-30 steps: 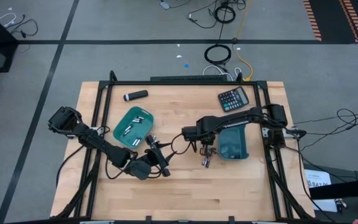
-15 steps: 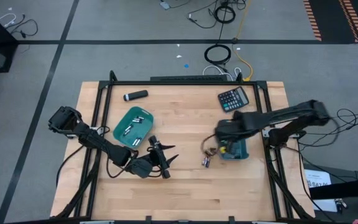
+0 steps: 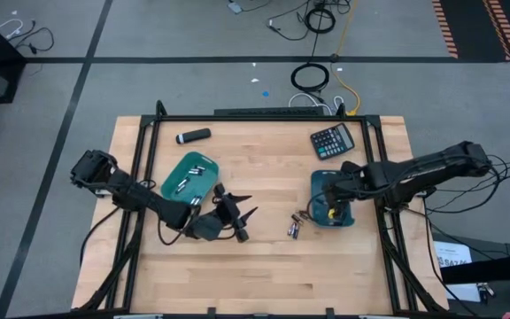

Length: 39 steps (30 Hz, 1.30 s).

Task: Sort batteries
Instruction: Put the black battery into the blue bin

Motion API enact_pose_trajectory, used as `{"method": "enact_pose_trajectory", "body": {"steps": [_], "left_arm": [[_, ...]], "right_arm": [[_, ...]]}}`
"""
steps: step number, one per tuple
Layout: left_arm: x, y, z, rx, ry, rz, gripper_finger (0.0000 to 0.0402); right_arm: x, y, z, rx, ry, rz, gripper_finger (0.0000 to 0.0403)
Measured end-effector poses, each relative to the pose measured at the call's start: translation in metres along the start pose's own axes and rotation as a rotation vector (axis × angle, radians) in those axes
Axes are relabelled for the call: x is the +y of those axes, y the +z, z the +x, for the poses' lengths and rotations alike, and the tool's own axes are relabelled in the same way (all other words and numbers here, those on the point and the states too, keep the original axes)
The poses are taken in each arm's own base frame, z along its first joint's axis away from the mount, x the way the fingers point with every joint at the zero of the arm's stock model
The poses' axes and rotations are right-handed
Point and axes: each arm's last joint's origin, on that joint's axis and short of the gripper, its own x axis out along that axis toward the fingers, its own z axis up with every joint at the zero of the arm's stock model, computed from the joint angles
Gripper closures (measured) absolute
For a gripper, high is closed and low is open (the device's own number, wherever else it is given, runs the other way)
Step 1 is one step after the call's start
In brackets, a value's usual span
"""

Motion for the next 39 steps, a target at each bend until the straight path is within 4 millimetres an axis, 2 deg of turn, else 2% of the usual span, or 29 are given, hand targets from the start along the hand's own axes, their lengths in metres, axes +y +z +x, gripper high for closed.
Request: {"method": "enact_pose_trajectory", "body": {"steps": [3,7,13,17,22,28,35,39], "left_arm": [[0.003,0.002,0.007,0.012,-0.076,-0.047,0.0207],[0.007,0.002,0.014,0.040,-0.166,-0.106,0.0207],[0.005,0.002,0.009,0.020,-0.102,-0.074,0.0207],[-0.003,0.001,-0.002,0.001,-0.054,-0.053,0.0207],[-0.015,-0.005,-0.019,-0.002,-0.005,-0.014,0.0207],[-0.021,-0.007,-0.028,-0.014,0.011,-0.022,0.0207],[-0.024,-0.008,-0.032,-0.017,-0.005,-0.021,0.0207],[-0.024,-0.008,-0.033,-0.017,-0.006,-0.021,0.0207]], "right_arm": [[0.010,0.014,-0.012,-0.094,0.019,-0.058,0.0198],[0.036,0.037,-0.018,-0.161,0.071,-0.188,0.0205],[0.091,0.070,-0.003,-0.116,0.073,-0.457,0.0224],[0.115,0.082,0.021,-0.034,0.093,-0.549,0.0233],[0.115,0.089,0.053,0.053,0.046,-0.515,0.0229],[0.102,0.100,0.082,0.142,0.054,-0.348,0.0226],[0.096,0.099,0.109,0.269,0.048,-0.305,0.0264],[0.098,0.097,0.116,0.301,0.051,-0.330,0.0285]]}}
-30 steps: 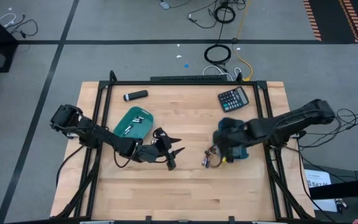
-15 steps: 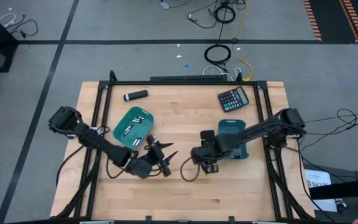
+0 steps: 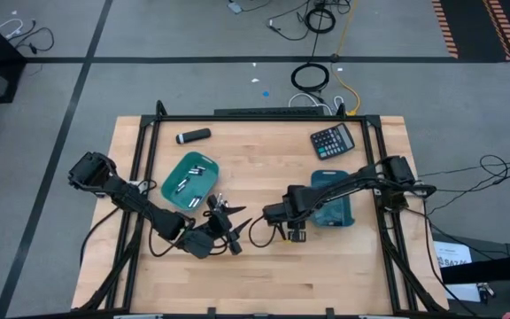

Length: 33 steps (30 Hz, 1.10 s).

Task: Sort batteries
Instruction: Put the black battery into the blue bin

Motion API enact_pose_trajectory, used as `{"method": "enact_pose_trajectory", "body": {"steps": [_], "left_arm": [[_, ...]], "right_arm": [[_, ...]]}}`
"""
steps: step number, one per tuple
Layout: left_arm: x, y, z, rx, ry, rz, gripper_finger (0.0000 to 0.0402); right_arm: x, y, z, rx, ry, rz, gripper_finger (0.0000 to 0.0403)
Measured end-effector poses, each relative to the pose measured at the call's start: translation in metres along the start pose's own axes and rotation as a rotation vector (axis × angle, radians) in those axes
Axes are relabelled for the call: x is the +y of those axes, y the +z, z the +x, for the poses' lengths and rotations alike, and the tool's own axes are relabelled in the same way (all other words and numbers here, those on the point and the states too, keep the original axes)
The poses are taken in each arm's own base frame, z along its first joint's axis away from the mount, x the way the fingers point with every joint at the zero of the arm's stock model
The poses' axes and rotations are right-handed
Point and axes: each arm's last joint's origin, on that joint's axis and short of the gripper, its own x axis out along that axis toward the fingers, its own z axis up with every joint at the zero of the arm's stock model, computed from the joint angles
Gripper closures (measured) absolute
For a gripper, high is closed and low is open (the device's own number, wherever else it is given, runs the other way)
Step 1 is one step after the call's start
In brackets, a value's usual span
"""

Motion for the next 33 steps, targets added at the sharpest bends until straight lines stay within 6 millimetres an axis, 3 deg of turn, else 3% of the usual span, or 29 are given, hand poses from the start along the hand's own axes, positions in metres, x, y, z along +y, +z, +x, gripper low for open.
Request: {"method": "enact_pose_trajectory", "body": {"steps": [9,19,26,33], "left_arm": [[0.000,0.000,0.000,0.000,0.000,0.000,0.0207],[0.000,-0.001,0.000,0.005,-0.001,0.006,0.0207],[0.000,-0.001,-0.001,0.006,-0.004,0.008,0.0207],[0.000,-0.001,-0.001,0.007,-0.004,0.010,0.0207]], "right_arm": [[0.001,0.002,0.011,0.028,-0.002,-0.022,0.0297],[-0.011,0.007,0.024,0.016,0.031,-0.031,0.0301],[-0.018,0.005,0.028,0.018,0.052,-0.049,0.0379],[-0.018,0.008,0.025,0.021,0.043,-0.064,0.0381]]}}
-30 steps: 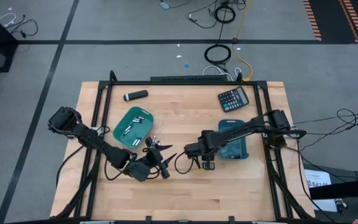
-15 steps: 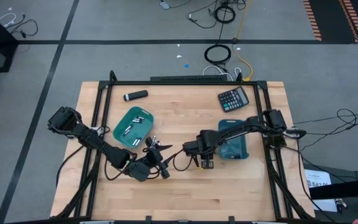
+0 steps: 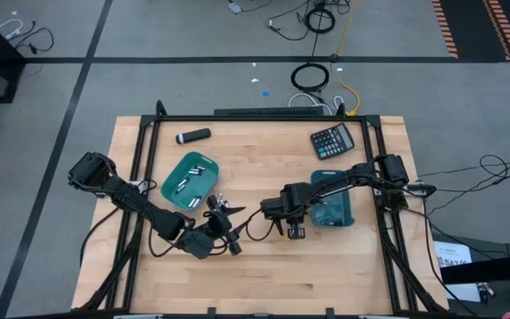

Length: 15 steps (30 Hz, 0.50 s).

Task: Sort batteries
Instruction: Put the black battery into the blue bin

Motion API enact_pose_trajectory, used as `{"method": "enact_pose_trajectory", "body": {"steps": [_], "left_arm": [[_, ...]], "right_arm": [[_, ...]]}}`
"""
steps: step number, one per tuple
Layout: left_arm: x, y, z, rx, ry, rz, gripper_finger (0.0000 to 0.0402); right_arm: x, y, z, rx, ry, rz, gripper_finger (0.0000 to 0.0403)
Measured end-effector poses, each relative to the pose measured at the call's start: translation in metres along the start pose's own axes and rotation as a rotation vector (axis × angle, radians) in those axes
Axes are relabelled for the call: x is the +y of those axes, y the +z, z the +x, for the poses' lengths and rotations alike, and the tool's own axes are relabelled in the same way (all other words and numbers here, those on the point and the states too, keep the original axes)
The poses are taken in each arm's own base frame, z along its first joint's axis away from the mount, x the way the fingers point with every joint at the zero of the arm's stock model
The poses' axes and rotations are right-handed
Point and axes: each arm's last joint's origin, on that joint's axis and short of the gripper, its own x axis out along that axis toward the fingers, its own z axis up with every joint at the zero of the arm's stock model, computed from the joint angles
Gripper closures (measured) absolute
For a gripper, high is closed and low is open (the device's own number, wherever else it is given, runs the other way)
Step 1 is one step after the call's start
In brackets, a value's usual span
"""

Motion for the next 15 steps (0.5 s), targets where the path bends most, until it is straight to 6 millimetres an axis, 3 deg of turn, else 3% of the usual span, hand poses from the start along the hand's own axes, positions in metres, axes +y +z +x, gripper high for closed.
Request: {"method": "enact_pose_trajectory", "body": {"steps": [9,15], "left_arm": [[0.000,0.001,0.000,-0.002,-0.001,-0.003,0.0207],[-0.003,0.000,-0.004,-0.005,-0.017,-0.025,0.0207]], "right_arm": [[0.011,0.016,-0.039,-0.039,-0.114,-0.058,0.0381],[0.008,0.002,-0.079,0.000,-0.220,-0.002,0.0381]]}}
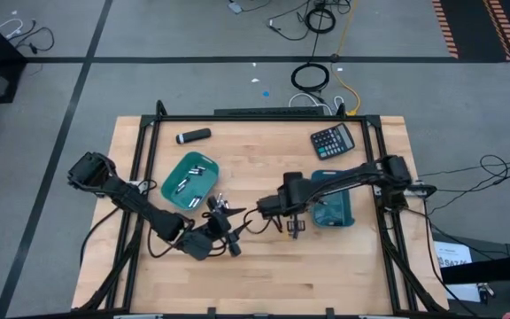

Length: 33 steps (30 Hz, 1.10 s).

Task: Sort batteries
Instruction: Put the black battery into the blue bin

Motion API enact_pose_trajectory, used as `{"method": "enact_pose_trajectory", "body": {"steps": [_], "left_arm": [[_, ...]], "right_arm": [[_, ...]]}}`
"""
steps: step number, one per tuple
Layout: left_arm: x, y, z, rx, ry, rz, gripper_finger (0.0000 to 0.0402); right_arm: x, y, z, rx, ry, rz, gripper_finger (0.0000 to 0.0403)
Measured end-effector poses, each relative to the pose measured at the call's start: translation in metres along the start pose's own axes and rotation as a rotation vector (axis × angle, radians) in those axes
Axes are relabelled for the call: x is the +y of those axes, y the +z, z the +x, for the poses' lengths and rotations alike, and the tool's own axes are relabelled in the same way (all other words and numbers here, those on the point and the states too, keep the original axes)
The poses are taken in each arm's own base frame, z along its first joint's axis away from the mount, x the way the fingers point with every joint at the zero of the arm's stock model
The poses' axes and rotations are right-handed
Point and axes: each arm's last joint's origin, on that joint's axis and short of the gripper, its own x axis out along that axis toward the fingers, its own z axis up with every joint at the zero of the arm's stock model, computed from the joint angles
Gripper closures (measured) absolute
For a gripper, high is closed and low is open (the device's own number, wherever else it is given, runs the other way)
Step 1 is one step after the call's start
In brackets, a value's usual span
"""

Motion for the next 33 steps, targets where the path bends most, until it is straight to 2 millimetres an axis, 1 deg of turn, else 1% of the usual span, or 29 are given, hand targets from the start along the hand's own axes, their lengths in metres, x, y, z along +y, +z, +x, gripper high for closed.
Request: {"method": "enact_pose_trajectory", "body": {"steps": [3,5,7,11,13,16,19,22,23,25,27,28,30,33], "left_arm": [[-0.005,0.001,-0.006,-0.009,-0.022,0.003,0.0207],[-0.007,-0.004,-0.010,0.004,-0.032,0.046,0.0207],[-0.008,-0.005,-0.011,0.005,-0.039,0.051,0.0207],[-0.008,-0.003,-0.012,-0.001,-0.038,0.042,0.0207],[-0.008,-0.003,-0.012,-0.002,-0.038,0.040,0.0207],[-0.008,-0.003,-0.012,-0.002,-0.038,0.038,0.0207],[-0.008,-0.002,-0.012,-0.007,-0.039,0.022,0.0207],[-0.008,-0.002,-0.012,-0.007,-0.038,0.011,0.0207],[-0.008,-0.002,-0.012,-0.008,-0.037,0.010,0.0207],[-0.008,-0.002,-0.011,-0.008,-0.034,0.010,0.0207],[-0.006,-0.001,-0.008,-0.007,-0.023,0.007,0.0207],[-0.004,-0.001,-0.006,-0.007,-0.017,0.006,0.0207],[-0.002,-0.001,-0.003,-0.006,-0.005,0.002,0.0207],[-0.001,0.000,-0.001,-0.004,-0.005,-0.007,0.0207]], "right_arm": [[-0.002,-0.017,-0.030,-0.071,0.004,0.061,0.0379],[-0.006,-0.034,-0.049,-0.105,0.013,0.103,0.0372],[-0.013,-0.053,-0.058,-0.095,0.011,0.144,0.0364],[-0.025,-0.081,-0.060,-0.121,0.015,0.229,0.0357],[-0.027,-0.094,-0.056,-0.119,0.022,0.251,0.0353],[-0.024,-0.101,-0.041,-0.128,0.075,0.256,0.0328],[-0.022,-0.107,-0.029,-0.111,0.083,0.256,0.0290],[-0.021,-0.109,-0.028,-0.084,0.096,0.268,0.0252],[-0.022,-0.107,-0.032,-0.099,0.102,0.281,0.0242],[-0.022,-0.101,-0.048,-0.174,0.117,0.286,0.0229],[-0.022,-0.093,-0.059,-0.225,0.099,0.259,0.0224],[-0.021,-0.089,-0.062,-0.236,0.085,0.238,0.0224],[-0.019,-0.079,-0.061,-0.229,0.081,0.194,0.0228],[-0.015,-0.064,-0.053,-0.226,0.068,0.120,0.0239]]}}
